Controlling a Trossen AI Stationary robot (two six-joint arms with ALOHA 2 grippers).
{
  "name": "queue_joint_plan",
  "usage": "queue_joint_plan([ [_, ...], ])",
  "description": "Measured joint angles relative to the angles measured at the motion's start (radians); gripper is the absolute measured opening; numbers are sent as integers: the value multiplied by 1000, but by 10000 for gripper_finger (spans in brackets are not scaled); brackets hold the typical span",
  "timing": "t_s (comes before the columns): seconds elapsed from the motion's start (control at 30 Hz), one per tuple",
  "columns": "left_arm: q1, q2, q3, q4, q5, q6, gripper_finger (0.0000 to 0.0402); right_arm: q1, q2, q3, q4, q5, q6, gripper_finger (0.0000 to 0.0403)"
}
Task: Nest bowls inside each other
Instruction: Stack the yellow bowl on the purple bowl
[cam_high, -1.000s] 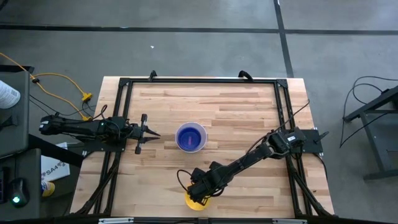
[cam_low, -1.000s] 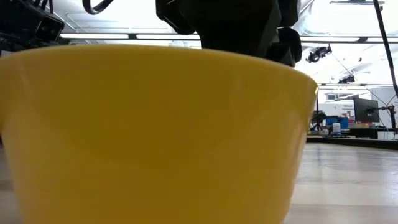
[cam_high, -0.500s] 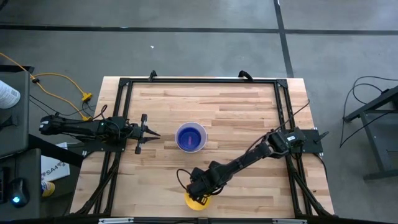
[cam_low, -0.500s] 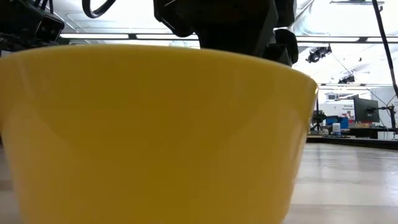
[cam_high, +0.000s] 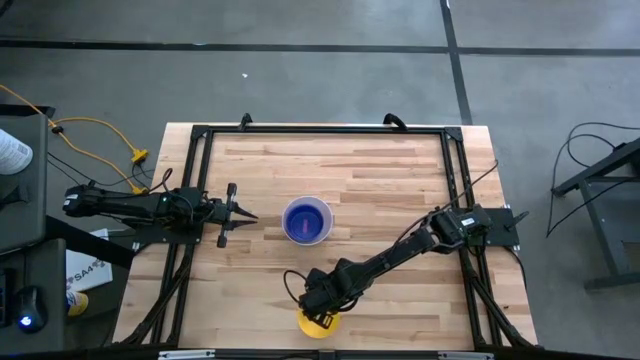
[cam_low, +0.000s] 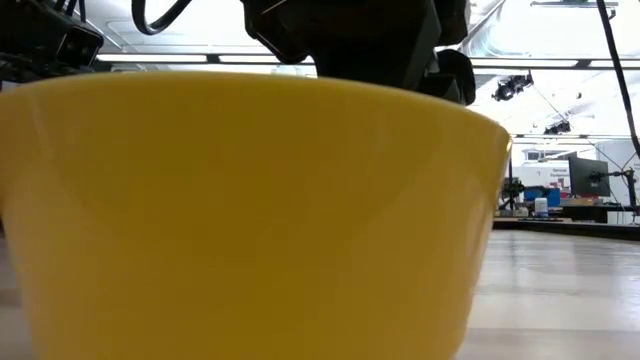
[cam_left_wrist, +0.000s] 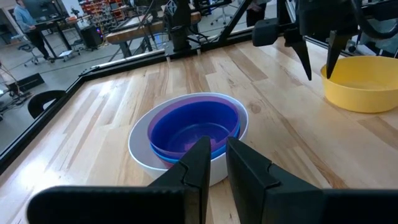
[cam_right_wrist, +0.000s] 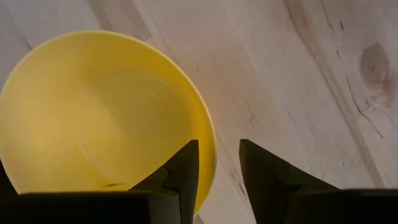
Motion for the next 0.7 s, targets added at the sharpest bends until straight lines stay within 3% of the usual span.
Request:
queue_joint_plan([
  [0.7,0,0,0,0,0,0,51,-2,0,0,1,0,-18,7],
])
